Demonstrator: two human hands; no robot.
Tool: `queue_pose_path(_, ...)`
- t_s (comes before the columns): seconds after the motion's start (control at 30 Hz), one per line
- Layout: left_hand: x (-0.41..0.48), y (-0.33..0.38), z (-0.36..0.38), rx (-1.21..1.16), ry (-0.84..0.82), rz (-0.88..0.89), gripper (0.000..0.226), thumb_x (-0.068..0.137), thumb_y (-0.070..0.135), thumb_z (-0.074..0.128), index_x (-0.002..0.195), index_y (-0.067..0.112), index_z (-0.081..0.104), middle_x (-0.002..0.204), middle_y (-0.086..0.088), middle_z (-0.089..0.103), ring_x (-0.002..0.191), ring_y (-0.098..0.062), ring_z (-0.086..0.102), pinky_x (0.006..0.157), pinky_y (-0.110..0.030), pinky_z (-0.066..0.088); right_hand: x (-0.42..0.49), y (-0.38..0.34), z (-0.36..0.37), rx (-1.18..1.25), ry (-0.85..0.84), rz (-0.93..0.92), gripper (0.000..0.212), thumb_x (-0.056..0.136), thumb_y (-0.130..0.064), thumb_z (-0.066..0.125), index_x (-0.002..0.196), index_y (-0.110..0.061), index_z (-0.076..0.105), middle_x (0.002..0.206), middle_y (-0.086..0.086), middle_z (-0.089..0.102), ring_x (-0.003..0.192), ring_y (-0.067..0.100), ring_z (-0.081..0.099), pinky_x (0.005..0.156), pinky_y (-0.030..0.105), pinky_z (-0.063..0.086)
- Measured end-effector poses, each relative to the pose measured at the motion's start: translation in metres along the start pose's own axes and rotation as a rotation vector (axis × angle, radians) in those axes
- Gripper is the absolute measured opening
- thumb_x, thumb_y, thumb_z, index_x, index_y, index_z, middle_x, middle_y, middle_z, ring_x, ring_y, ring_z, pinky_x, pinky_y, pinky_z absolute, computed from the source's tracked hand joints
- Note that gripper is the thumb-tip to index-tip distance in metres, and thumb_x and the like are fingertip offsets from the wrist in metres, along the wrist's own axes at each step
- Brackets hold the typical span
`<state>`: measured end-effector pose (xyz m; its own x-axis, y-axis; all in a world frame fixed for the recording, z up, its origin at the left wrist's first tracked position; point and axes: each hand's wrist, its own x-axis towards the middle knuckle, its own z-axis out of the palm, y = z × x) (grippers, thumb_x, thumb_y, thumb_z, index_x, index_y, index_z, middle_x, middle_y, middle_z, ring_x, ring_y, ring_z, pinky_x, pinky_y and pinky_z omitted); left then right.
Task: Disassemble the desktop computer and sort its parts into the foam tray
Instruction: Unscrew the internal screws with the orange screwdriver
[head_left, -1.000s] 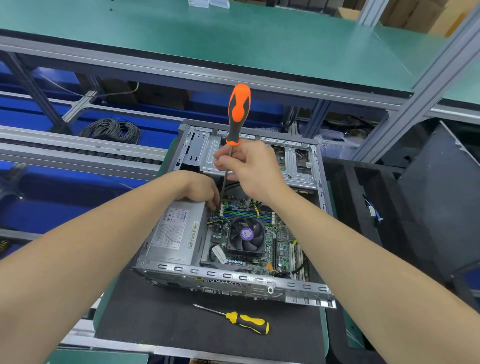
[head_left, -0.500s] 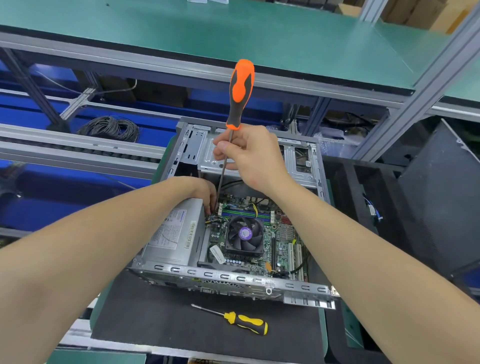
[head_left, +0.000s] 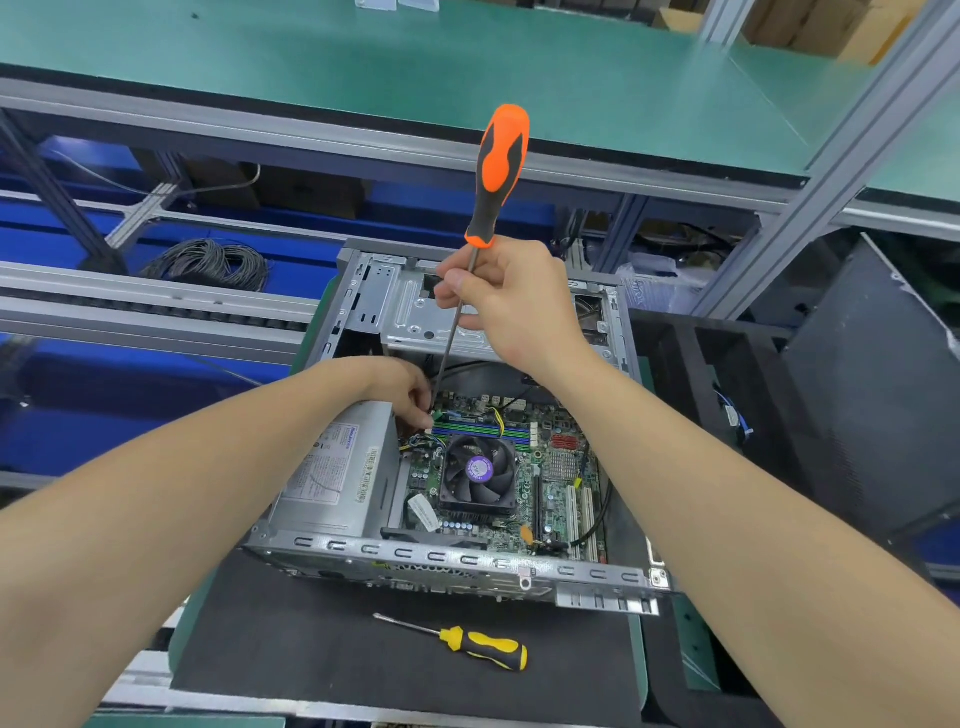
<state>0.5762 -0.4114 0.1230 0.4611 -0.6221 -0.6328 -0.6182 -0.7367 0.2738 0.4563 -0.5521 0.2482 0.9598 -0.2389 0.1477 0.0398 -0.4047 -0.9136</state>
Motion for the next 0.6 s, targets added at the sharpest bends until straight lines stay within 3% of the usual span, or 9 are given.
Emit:
queue_pose_path(0.1, -0.003, 0.002, 0.001, 0.017, -0.005, 0.034, 0.042, 0.096, 0.058, 0.061, 0.110, 0.018, 0.067, 0.101, 0.009, 0.064, 0.090, -0.012, 0.061, 0.087, -0.031, 0.048, -0.001, -0.001, -0.002, 0.010, 0.001, 0.004, 0.014, 0.098, -0.005, 0.062, 0.095, -0.014, 0.071, 0.085, 0.005, 0.079, 0.080, 0.013, 0.077, 0.074, 0.043, 0.065)
queue_pose_path(0.17, -0.004, 0.003, 0.002, -0.008, -0.015, 0.043, 0.038, 0.098, 0.053, 0.060, 0.106, 0.016, 0.065, 0.095, 0.012, 0.068, 0.081, -0.007, 0.063, 0.090, -0.032, 0.050, -0.001, -0.002, -0.004, 0.022, 0.001, 0.014, 0.014, 0.099, -0.005, 0.061, 0.096, -0.014, 0.071, 0.085, 0.005, 0.079, 0.081, 0.014, 0.077, 0.074, 0.044, 0.065)
queue_pose_path(0.27, -0.006, 0.005, 0.002, -0.090, -0.037, 0.052, 0.027, 0.102, 0.039, 0.061, 0.104, 0.013, 0.069, 0.092, 0.002, 0.079, 0.079, -0.010, 0.071, 0.091, -0.033, 0.054, -0.003, -0.003, -0.008, 0.027, 0.024, 0.012, 0.013, 0.099, -0.005, 0.061, 0.097, -0.012, 0.072, 0.085, 0.004, 0.079, 0.081, 0.014, 0.077, 0.074, 0.044, 0.065)
queue_pose_path(0.4, -0.013, 0.008, -0.001, -0.072, -0.047, 0.001, 0.020, 0.104, 0.019, 0.053, 0.099, 0.013, 0.071, 0.080, 0.006, 0.076, 0.076, -0.008, 0.066, 0.079, -0.025, 0.050, -0.005, -0.005, -0.019, 0.055, 0.070, -0.011, 0.013, 0.099, -0.006, 0.062, 0.096, -0.014, 0.071, 0.082, 0.002, 0.078, 0.079, 0.015, 0.078, 0.071, 0.043, 0.065)
queue_pose_path(0.53, -0.028, 0.016, -0.010, -0.474, -0.039, 0.068, 0.026, 0.103, 0.005, 0.043, 0.097, 0.008, 0.068, 0.079, -0.003, 0.066, 0.058, -0.007, 0.055, 0.061, -0.018, 0.046, -0.005, -0.005, -0.033, 0.050, 0.089, -0.039, 0.010, 0.099, -0.008, 0.063, 0.098, -0.012, 0.072, 0.081, 0.000, 0.078, 0.078, 0.015, 0.078, 0.068, 0.038, 0.065)
queue_pose_path(0.6, -0.043, 0.020, -0.016, -0.655, -0.090, 0.134, 0.024, 0.105, 0.002, 0.041, 0.098, 0.005, 0.064, 0.076, -0.003, 0.060, 0.057, -0.008, 0.051, 0.060, -0.018, 0.045, -0.006, -0.004, -0.038, 0.056, 0.101, -0.047, 0.009, 0.100, -0.009, 0.063, 0.099, -0.011, 0.072, 0.080, 0.001, 0.078, 0.077, 0.016, 0.078, 0.065, 0.034, 0.063)
